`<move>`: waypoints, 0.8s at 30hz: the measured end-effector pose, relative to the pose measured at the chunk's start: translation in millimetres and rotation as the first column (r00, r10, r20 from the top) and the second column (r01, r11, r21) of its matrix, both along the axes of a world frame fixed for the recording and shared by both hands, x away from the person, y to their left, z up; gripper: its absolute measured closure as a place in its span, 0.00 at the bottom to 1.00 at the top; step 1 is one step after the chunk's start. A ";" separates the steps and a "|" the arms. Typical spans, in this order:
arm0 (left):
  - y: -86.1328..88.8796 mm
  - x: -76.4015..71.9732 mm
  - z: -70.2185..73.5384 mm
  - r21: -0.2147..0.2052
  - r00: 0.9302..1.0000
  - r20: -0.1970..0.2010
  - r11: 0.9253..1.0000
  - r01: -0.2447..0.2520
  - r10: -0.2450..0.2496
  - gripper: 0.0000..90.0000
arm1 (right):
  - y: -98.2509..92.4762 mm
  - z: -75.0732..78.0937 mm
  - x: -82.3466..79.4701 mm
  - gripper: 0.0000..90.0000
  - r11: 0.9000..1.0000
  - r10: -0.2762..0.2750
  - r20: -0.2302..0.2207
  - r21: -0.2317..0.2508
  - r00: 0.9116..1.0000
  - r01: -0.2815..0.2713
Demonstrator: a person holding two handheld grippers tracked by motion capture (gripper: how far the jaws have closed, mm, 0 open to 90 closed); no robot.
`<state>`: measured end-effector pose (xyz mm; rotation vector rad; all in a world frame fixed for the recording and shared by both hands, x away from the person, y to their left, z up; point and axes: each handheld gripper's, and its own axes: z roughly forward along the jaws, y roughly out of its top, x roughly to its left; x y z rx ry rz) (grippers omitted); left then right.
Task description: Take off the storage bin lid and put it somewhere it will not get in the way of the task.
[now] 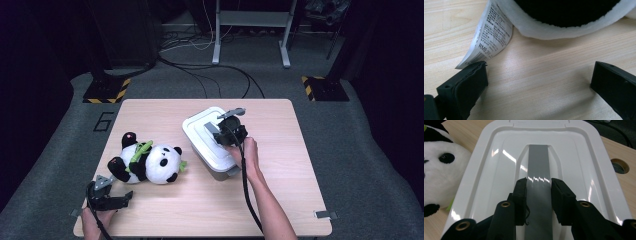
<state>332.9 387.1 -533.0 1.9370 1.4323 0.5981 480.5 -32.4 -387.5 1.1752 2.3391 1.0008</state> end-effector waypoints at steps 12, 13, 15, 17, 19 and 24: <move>0.0 0.0 0.0 0.000 1.000 0.000 1.000 0.000 0.000 0.00 | 0.1 -2.6 4.6 0.74 0.999 0.038 0.045 0.004 0.998 -0.039; 0.0 0.0 0.0 0.000 1.000 0.000 1.000 0.000 0.000 0.00 | 0.1 -2.5 4.3 0.74 0.999 0.036 0.049 0.001 0.998 -0.036; 0.0 0.0 0.0 0.000 1.000 0.000 1.000 0.000 0.000 0.00 | -0.3 -2.6 3.8 0.74 0.999 0.032 0.053 0.005 0.998 -0.033; 0.0 0.0 0.0 -0.001 1.000 0.000 1.000 0.000 0.000 0.00 | -0.9 -2.5 3.2 0.74 1.000 0.026 0.054 0.008 0.998 -0.027; 0.0 0.0 0.0 -0.001 1.000 0.000 1.000 0.000 0.000 0.00 | -1.7 -1.6 2.6 0.74 1.000 0.026 0.059 0.016 0.998 -0.027; 0.0 0.0 0.0 0.000 1.000 0.000 1.000 0.000 0.000 0.00 | -3.4 6.6 -2.3 0.74 0.999 0.027 0.075 0.028 0.997 -0.029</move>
